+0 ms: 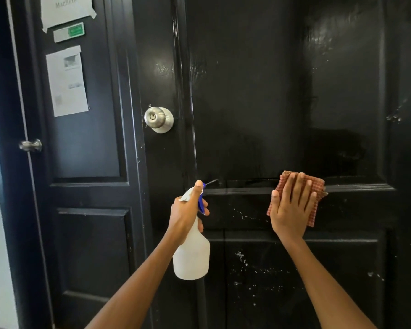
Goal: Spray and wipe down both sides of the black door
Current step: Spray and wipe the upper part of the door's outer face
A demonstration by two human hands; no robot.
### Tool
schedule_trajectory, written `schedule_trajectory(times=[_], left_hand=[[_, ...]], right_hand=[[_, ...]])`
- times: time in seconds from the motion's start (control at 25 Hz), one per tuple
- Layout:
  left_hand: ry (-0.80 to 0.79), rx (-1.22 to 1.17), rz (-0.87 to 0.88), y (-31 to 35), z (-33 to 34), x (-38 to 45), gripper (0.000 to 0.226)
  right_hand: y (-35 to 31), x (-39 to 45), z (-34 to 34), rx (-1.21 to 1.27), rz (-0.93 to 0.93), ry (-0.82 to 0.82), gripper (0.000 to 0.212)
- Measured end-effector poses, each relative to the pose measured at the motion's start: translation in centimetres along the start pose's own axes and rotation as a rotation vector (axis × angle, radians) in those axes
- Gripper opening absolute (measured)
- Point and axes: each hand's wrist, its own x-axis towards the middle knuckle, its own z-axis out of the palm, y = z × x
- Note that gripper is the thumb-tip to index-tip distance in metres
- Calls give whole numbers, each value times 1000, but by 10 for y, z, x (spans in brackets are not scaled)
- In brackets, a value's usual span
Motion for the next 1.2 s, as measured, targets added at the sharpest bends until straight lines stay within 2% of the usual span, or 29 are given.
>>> schedule_trajectory(times=[0.24,0.56,0.76,0.88,1.0,1.2], left_hand=[[-40,10,-5,-3,-8,5,73],[131,15,-42,-2,-44,4,70],[148,40,-52,-17,-63,-1,64],[134,42,-50,-21,-59,-4,63],[83,21,-39,-21,-46,-9,65],[17,20,-56,-20,-27,-10,73]], right_hand=[[-53,-39,26,-41,-232,-104,71],[-142,-55,51,-39,-496,-171,71],[-187,-42,61,-10,-679,-193,68],[-174,-35,60,-40,-757,-182,67],[-130,-24,46,-90,-807,-158,66],[-26,-4,14,-111,-562,-77,66]])
